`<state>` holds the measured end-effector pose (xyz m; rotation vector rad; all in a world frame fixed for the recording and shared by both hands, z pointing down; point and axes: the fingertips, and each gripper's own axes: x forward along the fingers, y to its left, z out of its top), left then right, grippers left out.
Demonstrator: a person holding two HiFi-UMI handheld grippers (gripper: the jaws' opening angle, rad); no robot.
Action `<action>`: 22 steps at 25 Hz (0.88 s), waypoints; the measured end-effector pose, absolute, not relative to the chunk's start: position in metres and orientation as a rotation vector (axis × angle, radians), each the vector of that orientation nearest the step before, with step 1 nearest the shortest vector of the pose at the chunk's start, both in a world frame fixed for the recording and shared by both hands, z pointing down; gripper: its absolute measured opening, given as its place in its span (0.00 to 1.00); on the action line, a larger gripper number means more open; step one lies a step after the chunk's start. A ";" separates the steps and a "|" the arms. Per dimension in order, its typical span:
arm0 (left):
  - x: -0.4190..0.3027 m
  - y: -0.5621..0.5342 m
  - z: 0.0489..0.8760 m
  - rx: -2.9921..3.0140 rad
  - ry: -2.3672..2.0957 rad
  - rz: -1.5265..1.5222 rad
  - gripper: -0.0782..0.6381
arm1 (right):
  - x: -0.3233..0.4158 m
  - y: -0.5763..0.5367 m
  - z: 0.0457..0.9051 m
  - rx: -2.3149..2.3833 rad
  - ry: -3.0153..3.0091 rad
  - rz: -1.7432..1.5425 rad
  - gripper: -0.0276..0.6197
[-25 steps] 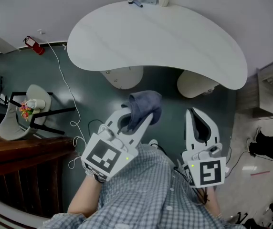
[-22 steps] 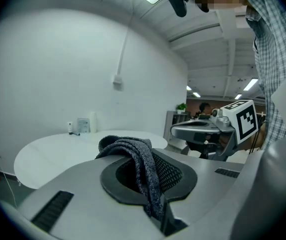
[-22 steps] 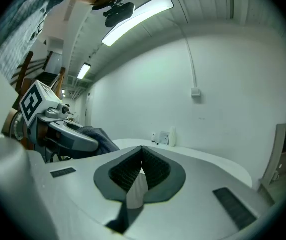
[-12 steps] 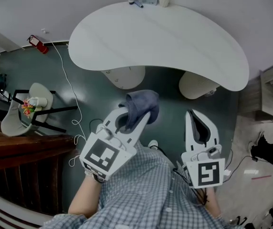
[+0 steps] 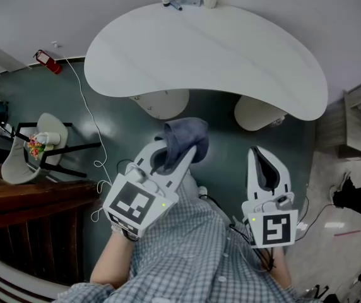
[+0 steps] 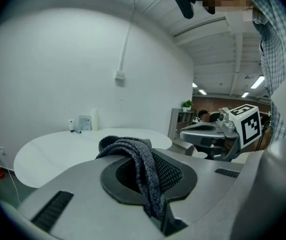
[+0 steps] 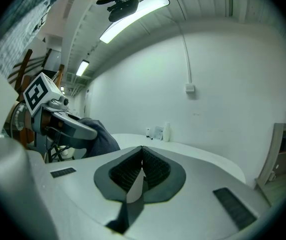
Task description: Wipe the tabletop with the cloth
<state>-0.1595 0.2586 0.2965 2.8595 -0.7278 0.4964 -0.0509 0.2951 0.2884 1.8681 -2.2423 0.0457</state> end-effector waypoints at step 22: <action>-0.113 0.085 0.316 2.794 -0.492 0.461 0.15 | -0.023 0.136 0.290 1.961 -2.126 0.089 0.06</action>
